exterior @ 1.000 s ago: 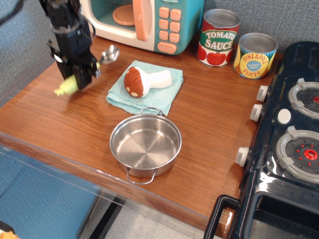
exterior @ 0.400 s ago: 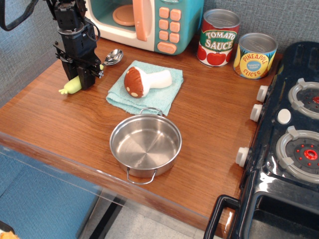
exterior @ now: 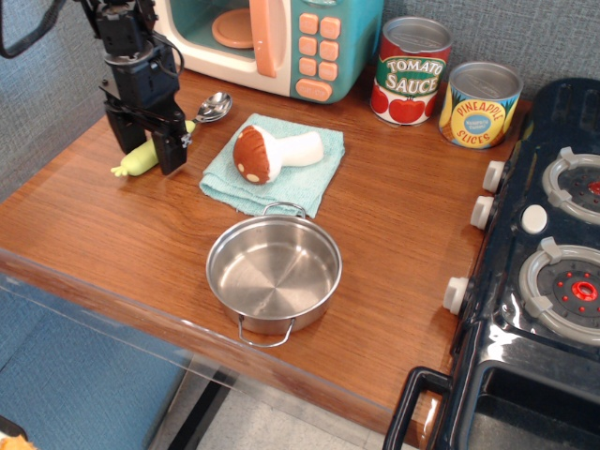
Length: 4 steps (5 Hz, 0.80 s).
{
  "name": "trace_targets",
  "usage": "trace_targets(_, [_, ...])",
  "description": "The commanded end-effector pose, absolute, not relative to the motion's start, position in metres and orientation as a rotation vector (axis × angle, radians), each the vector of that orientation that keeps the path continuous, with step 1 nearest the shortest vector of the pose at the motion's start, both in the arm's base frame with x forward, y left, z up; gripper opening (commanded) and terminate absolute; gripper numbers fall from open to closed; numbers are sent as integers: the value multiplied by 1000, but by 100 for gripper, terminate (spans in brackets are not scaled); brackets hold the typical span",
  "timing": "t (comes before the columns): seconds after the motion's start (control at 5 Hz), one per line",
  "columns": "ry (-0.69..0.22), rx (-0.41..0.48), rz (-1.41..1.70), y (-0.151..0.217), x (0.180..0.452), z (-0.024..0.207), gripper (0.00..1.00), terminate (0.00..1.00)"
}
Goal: Move the yellow spoon to the other side of the blue rag.
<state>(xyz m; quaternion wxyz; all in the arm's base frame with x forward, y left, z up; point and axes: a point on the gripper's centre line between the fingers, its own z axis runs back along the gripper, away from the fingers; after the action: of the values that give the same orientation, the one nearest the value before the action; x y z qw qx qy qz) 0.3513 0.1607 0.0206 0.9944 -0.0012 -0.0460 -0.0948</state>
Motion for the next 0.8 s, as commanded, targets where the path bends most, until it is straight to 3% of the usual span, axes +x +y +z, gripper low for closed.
trace_targets(0.0, [-183, 25, -181, 169, 342, 94, 100, 0])
trace_targets(0.6, [-167, 65, -167, 162, 332, 114, 100, 0])
